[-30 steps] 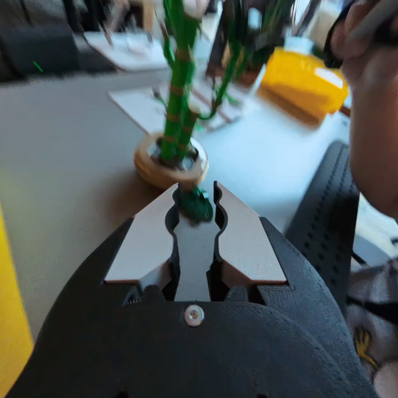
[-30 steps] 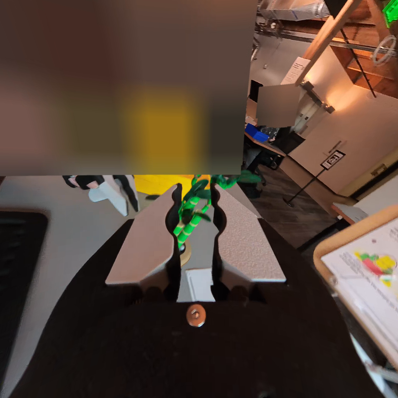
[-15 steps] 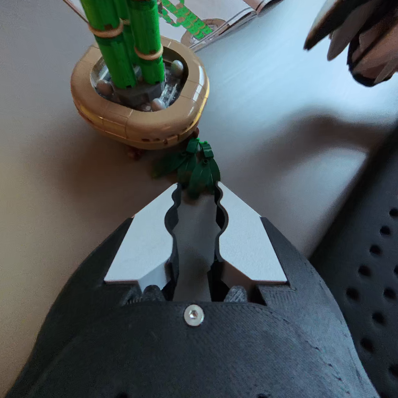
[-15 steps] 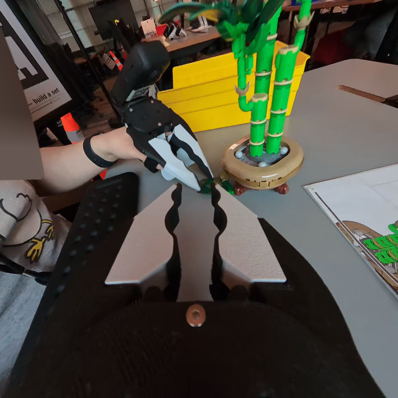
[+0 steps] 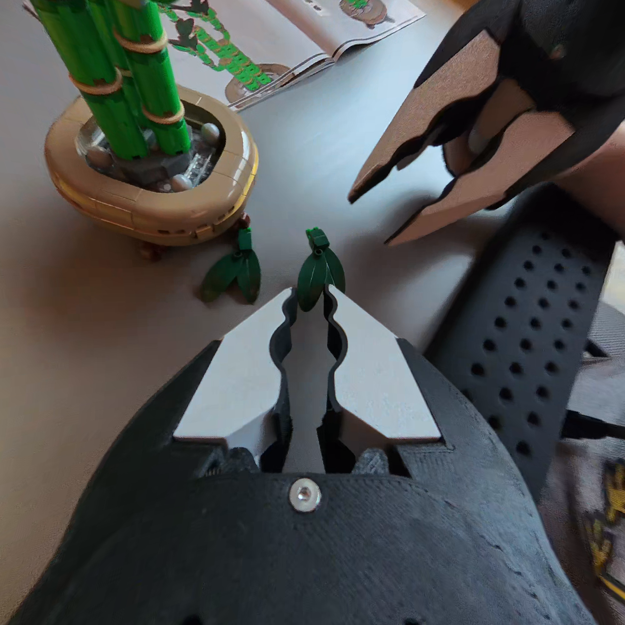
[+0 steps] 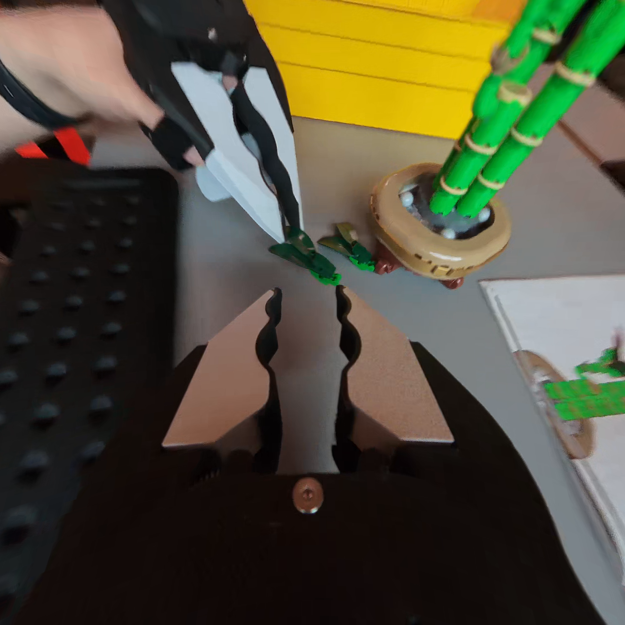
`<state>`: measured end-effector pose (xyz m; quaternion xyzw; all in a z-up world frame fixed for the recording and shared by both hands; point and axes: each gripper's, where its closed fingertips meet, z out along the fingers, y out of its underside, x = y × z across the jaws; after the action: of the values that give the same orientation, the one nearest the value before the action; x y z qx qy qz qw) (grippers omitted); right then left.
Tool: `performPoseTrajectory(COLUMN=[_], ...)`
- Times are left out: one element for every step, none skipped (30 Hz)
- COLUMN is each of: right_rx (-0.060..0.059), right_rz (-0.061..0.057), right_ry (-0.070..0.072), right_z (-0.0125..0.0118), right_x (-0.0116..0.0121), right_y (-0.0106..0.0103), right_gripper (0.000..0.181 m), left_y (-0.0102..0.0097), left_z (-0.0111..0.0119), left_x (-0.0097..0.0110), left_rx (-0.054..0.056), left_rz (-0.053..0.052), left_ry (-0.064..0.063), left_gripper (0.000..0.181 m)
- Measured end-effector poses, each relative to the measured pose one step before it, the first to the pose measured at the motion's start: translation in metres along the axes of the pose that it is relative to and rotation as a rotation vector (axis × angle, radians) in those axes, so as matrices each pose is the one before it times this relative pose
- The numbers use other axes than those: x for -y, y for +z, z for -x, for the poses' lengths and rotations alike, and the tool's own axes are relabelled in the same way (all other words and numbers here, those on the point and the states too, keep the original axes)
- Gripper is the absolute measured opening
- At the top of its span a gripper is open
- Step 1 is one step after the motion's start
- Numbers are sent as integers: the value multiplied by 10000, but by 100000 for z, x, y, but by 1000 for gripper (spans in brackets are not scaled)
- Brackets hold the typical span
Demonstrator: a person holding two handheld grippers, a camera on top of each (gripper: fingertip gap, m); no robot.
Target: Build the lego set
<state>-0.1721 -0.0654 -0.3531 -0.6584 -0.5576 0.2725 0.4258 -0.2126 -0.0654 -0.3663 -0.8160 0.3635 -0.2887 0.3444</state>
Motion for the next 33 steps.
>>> performPoseTrajectory(right_rx=[-396, -524, -625, -756, -621, -602, -423, -354, -377, -474, -409, -369, -306, -123, -28, 52, 22, -90, -49, -65, -114, -35, -32, -56, -58, 9, 50, 127, 217, 302, 448, 688, 1052], right_rz=[159, 177, 115, 81, 107, 124, 69, -39, -67, 22, 10, -60, -11, 16, 39, 24, 52, 86, 49, -14, -4, -3, 27, 57, 63, 90, 46, -24, -31, -75, -232, -486, -802], right_ry=[-781, -818, -864, -849, -874, -834, -717, -541, -386, -239, -111, -4, 46, 12, -32, -127, -216, -221, -158, -56, 7, 61, 128, 91, 13, 21, 136, 383, 754, 1161, 1562, 1917, 2043], right_z=[49, -58, -133, -329, -161, -164, 41, 48, -125, -433, -475, -487, -450, -188, 5, 193, 212, 34, 50, -43, -184, -120, -103, -92, -62, -21, -88, -146, -250, -354, -380, -225, 199], right_x=[83, 152, 372, 545, 525, 446, 468, 549, 542, 376, 339, 340, 222, 107, 34, 30, -27, -70, -21, 60, 5, 20, -8, -46, -47, -95, -141, -161, -232, -166, 117, 635, 1251], right_y=[73, 57, -3, -50, -6, 14, 35, -10, -65, -86, -106, -113, -64, 11, 63, 44, 30, 18, 3, -50, -81, -70, -47, -17, 14, 49, 37, 10, -32, -80, -149, -255, -377], right_gripper=[34, 36, 39, 39, 39, 39, 39, 38, 35, 32, 31, 29, 27, 25, 25, 25, 25, 25, 25, 20, 14, 14, 14, 14, 14, 14, 14, 14, 14, 14, 13, 14, 14], left_y=[-378, -417, -417, -402, -375, -325, -260, -231, -185, -154, -119, -62, -23, 22, 32, 53, 71, 87, 110, 84, 52, 13, -13, -5, 34, 49, -15, -143, -255, -361, -414, -361, -261], left_z=[-350, -182, -169, -334, -542, -624, -518, -344, -151, -17, 38, -43, -181, -263, -246, -289, -412, -458, -347, -141, -31, -74, -74, -34, -36, -82, -321, -704, -868, -722, -529, -411, -168], left_x=[124, 126, 188, 260, 309, 299, 282, 228, 156, 85, 21, -26, -55, -32, -8, 7, 10, -21, -46, -30, -7, 47, 141, 151, 40, -2, 207, 476, 568, 521, 408, 308, 305], left_rx=[-157, -73, -88, -204, -359, -438, -396, -295, -172, -59, -6, -37, -113, -172, -183, -226, -306, -325, -248, -123, -52, -83, -92, -83, -78, -71, -164, -353, -419, -307, -144, -28, 164], left_rz=[-44, -46, -82, -131, -163, -164, -159, -144, -107, -80, -62, -41, -25, -43, -59, -61, -69, -55, -35, -54, -68, -94, -156, -158, -79, -46, -162, -292, -268, -168, -68, -8, -27], left_ry=[-286, -323, -352, -390, -428, -437, -409, -334, -225, -130, -86, -83, -112, -142, -164, -180, -189, -181, -159, -132, -85, -76, -135, -134, -103, -25, 69, 112, 166, 274, 472, 657, 684], left_gripper=[13, 13, 13, 13, 13, 13, 13, 13, 13, 13, 13, 13, 13, 13, 13, 13, 13, 13, 13, 13, 13, 13, 13, 13, 13, 13, 13, 18, 32, 39, 39, 39, 39])
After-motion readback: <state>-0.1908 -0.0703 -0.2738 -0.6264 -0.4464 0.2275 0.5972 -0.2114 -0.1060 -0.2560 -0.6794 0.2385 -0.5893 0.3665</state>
